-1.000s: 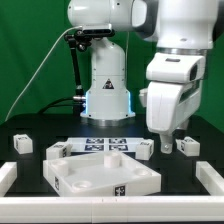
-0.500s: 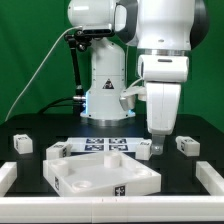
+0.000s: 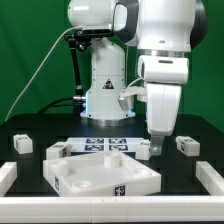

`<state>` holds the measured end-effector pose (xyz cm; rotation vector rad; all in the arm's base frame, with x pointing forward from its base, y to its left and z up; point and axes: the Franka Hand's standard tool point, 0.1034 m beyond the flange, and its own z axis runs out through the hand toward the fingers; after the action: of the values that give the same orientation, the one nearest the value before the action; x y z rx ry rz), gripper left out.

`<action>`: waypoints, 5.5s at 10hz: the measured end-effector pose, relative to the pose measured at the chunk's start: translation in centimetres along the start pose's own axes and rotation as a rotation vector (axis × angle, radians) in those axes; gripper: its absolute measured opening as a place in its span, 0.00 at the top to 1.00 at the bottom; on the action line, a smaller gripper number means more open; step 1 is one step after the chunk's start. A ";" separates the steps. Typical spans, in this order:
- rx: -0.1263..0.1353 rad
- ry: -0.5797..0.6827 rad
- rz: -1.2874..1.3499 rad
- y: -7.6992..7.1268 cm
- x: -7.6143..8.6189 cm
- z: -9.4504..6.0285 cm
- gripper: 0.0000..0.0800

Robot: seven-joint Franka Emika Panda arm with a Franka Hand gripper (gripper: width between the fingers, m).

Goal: Assemble one leg

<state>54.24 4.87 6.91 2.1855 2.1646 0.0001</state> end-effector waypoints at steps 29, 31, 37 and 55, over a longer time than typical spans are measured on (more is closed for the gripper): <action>0.140 0.020 -0.399 -8.7 -9.5 5.9 0.92; 0.139 0.020 -0.399 -8.7 -9.5 5.9 0.92; 0.128 0.023 -0.292 -8.8 -7.2 5.9 0.92; 0.082 0.034 0.007 -5.6 4.5 5.5 0.34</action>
Offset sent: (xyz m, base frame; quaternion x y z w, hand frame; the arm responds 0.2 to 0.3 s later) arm -0.0207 -0.0172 0.0027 -0.0058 -0.0147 -0.2316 0.9727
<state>48.96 9.13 0.93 2.2524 2.2133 -0.0525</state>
